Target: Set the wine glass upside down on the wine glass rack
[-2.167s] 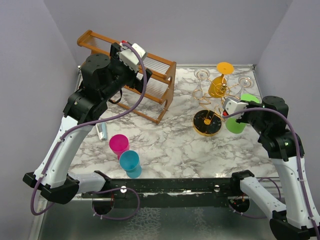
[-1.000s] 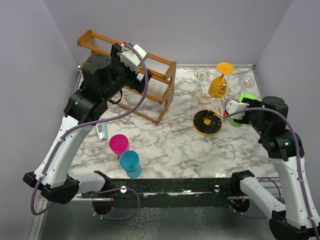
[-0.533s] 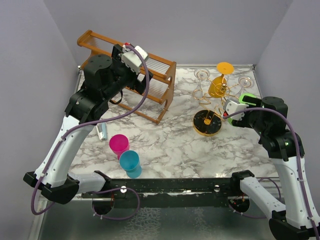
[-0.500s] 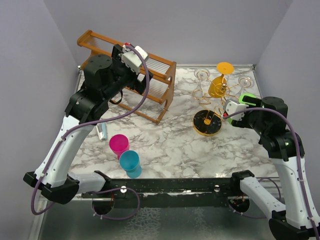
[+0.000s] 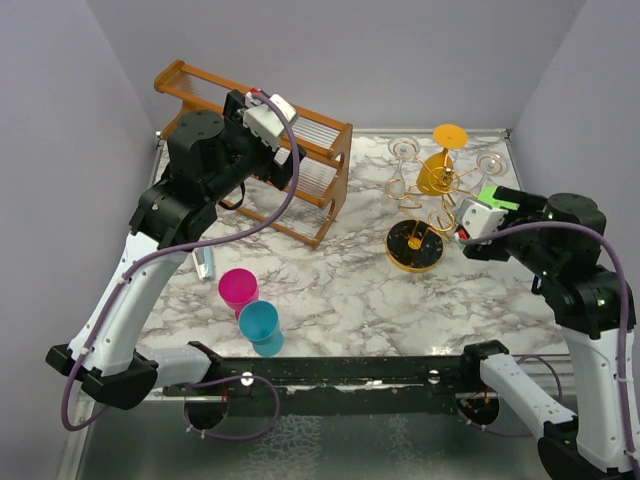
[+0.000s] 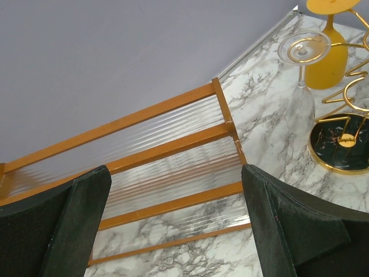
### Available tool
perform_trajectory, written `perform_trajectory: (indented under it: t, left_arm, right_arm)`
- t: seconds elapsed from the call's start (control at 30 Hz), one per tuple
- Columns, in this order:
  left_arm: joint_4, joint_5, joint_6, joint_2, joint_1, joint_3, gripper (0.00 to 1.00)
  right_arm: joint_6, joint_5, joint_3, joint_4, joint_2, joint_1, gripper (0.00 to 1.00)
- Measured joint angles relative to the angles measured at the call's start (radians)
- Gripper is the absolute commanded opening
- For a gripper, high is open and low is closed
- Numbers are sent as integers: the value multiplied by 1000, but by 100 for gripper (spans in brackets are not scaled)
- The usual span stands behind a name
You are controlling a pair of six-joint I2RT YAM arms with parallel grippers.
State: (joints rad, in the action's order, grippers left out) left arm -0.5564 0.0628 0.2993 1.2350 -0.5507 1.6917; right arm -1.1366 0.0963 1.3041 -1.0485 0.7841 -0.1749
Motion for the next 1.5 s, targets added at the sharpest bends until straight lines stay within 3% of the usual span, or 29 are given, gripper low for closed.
perform_trajectory:
  t: [0.3,0.5,0.8,0.93,1.03,1.17,1.5]
  left_arm:
    - [-2,16,8,-6,0,-14,99]
    - [-38,97,45,-25,1,-57,98]
    - [-277,362,232,-76,1,-137,96]
    - [-399,412,324,-115,1,-199,95]
    - [-459,397,367,-140,1,-258,91]
    - [-515,310,391,-159,1,-319,71]
    - [-588,93,350,-178,76,-379,59]
  right_arm:
    - [103,189,189,-16,-2,0,80]
    - [200,267,215,21,10,0,80]
    - [274,274,163,94,71,0,80]
    - [286,275,150,111,81,0,80]
    - [291,277,143,121,81,0,80]
    - [293,282,136,130,75,0,80]
    - [275,283,83,129,51,0,80]
